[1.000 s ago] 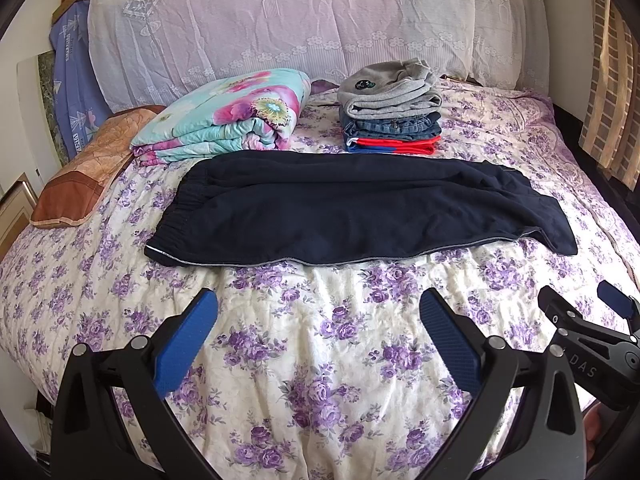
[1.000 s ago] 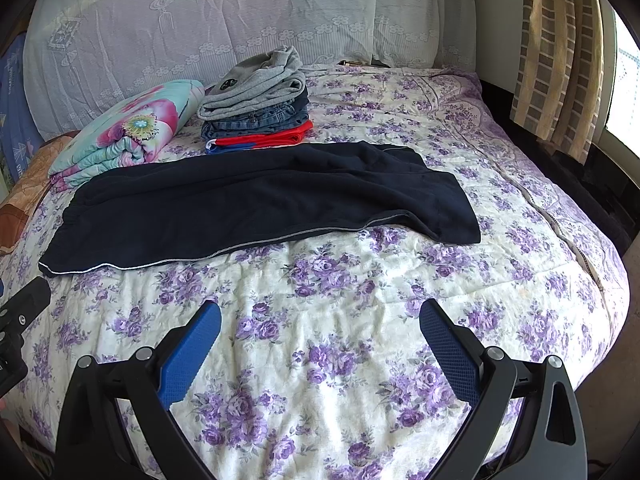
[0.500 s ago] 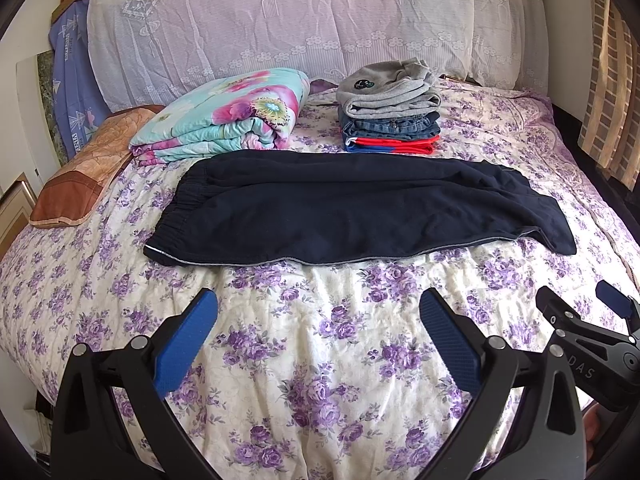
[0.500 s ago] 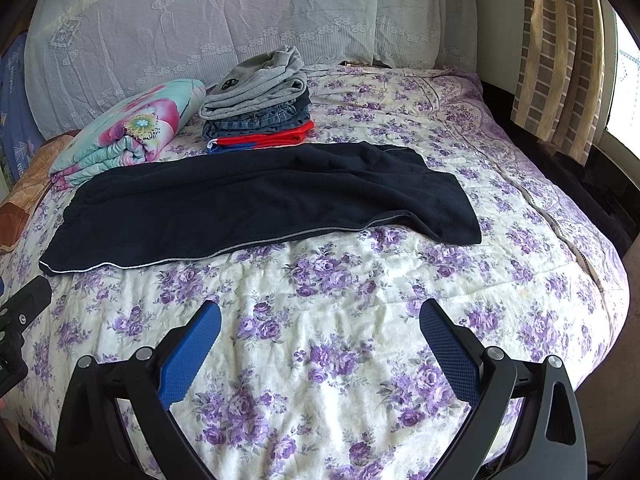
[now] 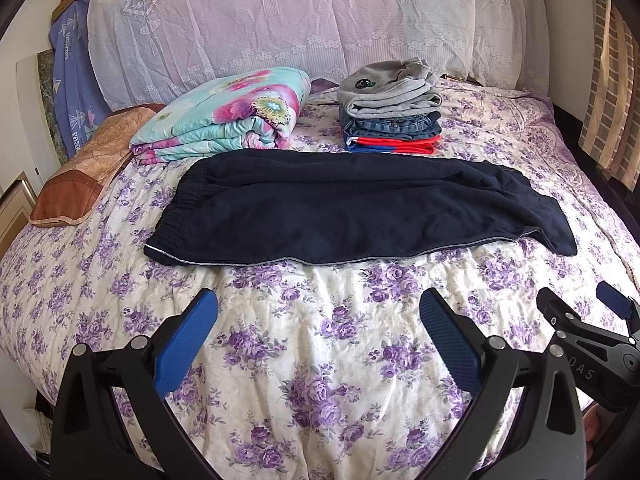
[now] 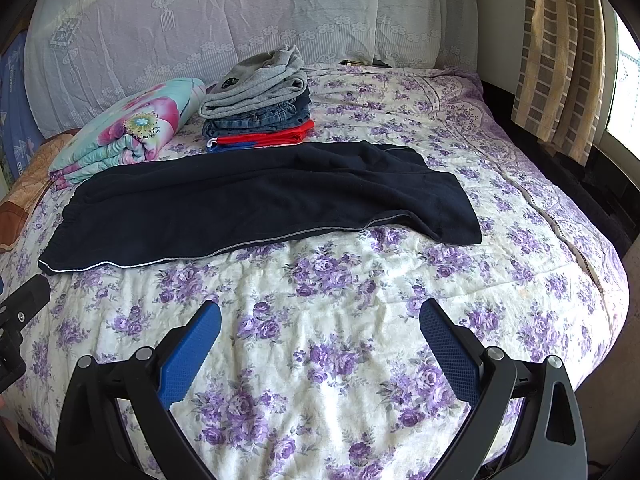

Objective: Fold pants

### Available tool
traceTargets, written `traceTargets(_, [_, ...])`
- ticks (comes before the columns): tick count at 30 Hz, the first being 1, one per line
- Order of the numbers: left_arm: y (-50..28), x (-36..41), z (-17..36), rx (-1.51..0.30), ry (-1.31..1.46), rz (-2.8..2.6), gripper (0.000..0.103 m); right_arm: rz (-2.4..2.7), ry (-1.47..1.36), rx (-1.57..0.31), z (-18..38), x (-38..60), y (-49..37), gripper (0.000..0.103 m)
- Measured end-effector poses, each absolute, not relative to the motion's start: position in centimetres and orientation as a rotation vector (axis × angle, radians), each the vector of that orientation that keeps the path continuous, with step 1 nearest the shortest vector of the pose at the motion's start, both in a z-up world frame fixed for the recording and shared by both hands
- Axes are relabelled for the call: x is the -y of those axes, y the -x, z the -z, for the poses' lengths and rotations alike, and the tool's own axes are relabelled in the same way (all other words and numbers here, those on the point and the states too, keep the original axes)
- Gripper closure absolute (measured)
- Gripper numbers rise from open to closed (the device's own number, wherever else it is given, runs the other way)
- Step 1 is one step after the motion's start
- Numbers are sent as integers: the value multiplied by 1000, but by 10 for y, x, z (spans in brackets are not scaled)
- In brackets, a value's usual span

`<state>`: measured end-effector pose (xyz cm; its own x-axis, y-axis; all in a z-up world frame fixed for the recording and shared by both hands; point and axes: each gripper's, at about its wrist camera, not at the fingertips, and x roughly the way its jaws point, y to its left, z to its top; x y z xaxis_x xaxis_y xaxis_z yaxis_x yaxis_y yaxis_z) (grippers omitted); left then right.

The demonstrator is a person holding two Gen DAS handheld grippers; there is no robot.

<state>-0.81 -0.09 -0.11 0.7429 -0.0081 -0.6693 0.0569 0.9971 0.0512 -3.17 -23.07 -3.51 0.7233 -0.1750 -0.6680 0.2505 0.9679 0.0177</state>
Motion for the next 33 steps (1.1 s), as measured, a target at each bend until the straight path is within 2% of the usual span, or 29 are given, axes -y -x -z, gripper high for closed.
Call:
traceTargets(7, [7, 0, 2, -739, -67, 38, 5, 236, -108, -727, 36, 231, 30, 3])
traceTargets(10, [-6, -8, 11, -816, -32, 70, 5, 241, -109, -729, 36, 231, 29, 3])
traceTargets(14, [-47, -60, 38, -950, 144, 27, 5, 251, -126, -748, 40, 240, 26, 3])
traceTargets(21, [-113, -167, 82, -1039, 425, -154, 5, 266, -161, -779, 53, 251, 21, 3])
traceTargets(26, [-156, -190, 107, -1117, 561, -134, 6, 264, -150, -798, 57, 250, 16, 3])
traceTargets(27, [-163, -189, 110, -1130, 560, -132, 11, 268, -150, -799, 57, 251, 17, 3])
traceTargets(28, [-171, -189, 115, -1151, 539, -144, 38, 271, -152, -801, 57, 253, 16, 3])
traceTargets(30, [-177, -187, 114, -1158, 460, -179, 63, 274, -160, -808, 57, 259, 17, 3])
traceTargets(31, [-175, -187, 111, -1141, 459, -167, 81, 281, -163, -808, 57, 263, 17, 3])
traceTargets(33, [-165, -188, 106, -1117, 506, -119, 88, 303, -158, -796, 56, 275, 20, 3])
